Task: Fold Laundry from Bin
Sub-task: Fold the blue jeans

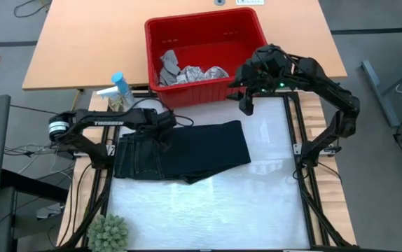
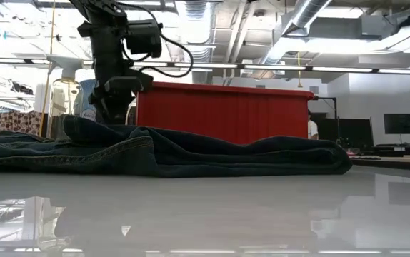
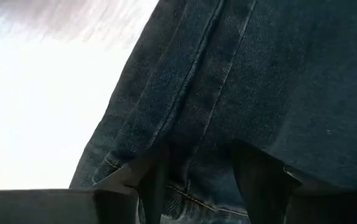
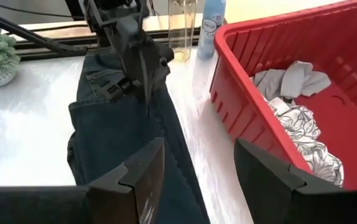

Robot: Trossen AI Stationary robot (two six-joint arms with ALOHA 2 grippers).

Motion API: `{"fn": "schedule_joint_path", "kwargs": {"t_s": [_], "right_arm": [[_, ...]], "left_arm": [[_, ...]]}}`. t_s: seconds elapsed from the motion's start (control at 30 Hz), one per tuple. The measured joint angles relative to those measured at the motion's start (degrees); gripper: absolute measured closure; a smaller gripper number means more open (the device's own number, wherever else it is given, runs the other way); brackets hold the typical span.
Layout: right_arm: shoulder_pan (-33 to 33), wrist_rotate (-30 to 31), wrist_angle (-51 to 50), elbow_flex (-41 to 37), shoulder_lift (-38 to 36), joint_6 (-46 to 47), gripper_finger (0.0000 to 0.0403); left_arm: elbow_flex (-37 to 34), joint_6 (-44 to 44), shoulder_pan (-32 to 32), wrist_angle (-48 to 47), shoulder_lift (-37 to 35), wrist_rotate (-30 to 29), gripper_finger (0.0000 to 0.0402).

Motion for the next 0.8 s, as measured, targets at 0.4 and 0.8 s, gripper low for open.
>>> {"fn": "schedule_joint_path", "kwargs": {"t_s": [0.4, 0.8], "right_arm": [[0.39, -0.20, -0.05, 0.00, 0.00, 0.06, 0.0186], [0.39, -0.16, -0.03, 0.00, 0.00, 0.06, 0.0186]], "left_arm": [[0.02, -1.15, 0.16, -1.94, 0.66, 1.61, 0.0306], [3.56, -4.43, 0.14, -2.17, 0.65, 0.59, 0.0399]]}}
